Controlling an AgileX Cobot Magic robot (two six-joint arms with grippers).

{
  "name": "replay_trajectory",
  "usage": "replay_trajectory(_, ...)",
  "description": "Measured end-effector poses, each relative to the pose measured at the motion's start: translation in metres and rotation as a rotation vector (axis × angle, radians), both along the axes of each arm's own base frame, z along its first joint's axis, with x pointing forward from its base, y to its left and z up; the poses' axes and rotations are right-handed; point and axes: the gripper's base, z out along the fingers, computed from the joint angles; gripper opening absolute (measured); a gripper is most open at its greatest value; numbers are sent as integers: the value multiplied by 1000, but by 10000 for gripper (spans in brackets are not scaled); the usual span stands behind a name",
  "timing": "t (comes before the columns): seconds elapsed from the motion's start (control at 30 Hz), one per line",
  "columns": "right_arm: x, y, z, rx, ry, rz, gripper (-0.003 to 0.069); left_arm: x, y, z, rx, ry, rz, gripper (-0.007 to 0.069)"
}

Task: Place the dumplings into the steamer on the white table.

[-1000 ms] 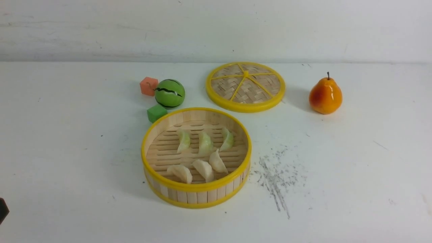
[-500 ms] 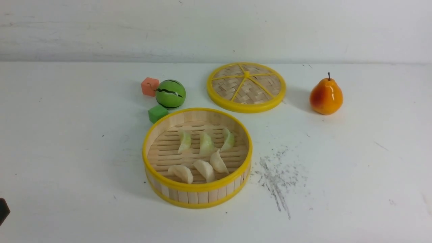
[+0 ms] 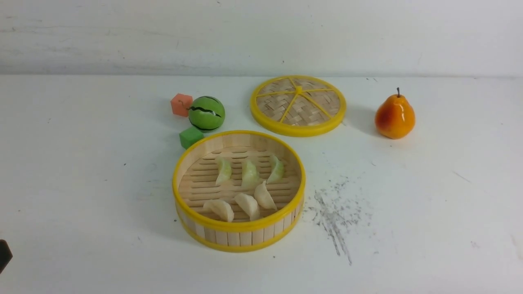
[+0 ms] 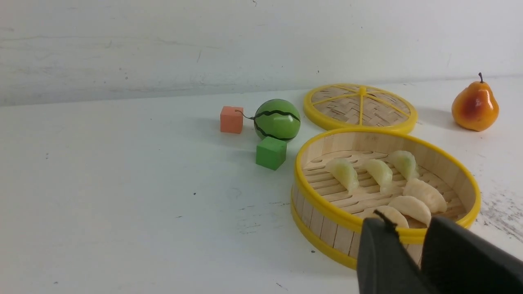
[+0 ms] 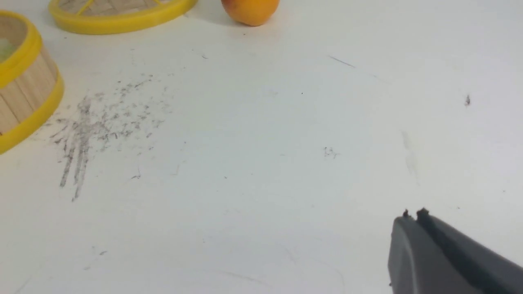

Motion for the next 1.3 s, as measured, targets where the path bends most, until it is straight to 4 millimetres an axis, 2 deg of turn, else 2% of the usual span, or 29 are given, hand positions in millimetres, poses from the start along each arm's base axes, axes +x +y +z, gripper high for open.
replay_trajectory(1.3,0,0,0,3,0,1,10,0,0,0,0,0,0,179)
